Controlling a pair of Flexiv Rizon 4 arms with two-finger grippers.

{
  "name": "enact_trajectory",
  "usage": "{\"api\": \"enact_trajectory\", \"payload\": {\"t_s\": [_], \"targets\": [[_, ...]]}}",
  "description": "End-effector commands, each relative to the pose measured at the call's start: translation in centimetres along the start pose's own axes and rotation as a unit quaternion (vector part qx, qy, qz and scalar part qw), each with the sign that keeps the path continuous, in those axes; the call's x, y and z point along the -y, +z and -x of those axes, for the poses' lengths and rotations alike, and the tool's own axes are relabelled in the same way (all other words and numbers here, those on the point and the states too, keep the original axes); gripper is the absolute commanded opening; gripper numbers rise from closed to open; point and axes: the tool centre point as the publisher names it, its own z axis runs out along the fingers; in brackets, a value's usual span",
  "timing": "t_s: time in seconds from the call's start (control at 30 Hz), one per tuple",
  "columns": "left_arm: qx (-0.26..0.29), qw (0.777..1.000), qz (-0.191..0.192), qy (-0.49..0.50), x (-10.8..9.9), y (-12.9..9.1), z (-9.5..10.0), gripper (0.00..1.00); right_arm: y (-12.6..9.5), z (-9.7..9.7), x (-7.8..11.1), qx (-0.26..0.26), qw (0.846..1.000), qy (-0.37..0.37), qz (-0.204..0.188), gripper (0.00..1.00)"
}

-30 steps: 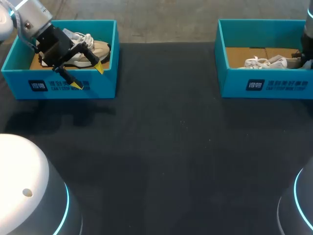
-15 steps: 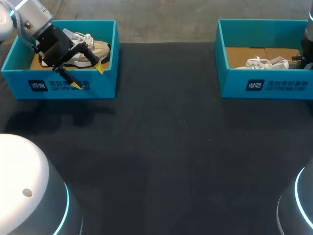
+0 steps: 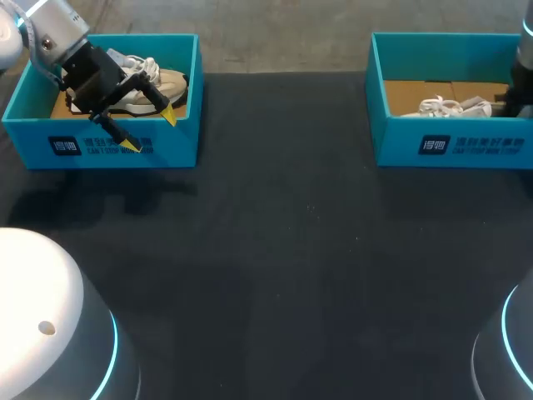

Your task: Take the shoe out of the shoebox, open the shoe tongue, remove and reinsert the insole, then place the shoe into the shoebox

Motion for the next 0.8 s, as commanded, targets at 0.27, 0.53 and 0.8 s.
{"api": "enact_trajectory", "payload": {"t_s": [0.27, 0.53, 0.8], "targets": [[-0.001, 1.000, 0.001, 0.000, 0.1, 0.0, 0.0, 1.00, -2.6, -0.3, 0.1, 0.011, 1.000, 0.007, 0.007, 1.00], [-0.001, 1.000, 0.001, 0.000, 0.1, 0.0, 0.0, 1.00, -4.3, -0.8, 0.0, 0.011, 1.000, 0.010, 0.013, 1.00], [-0.001, 1.000, 0.001, 0.000, 0.1, 0.0, 0.0, 1.00, -6.7, -1.1, -0.1, 0.013, 1.000, 0.013, 0.020, 1.00]]}}
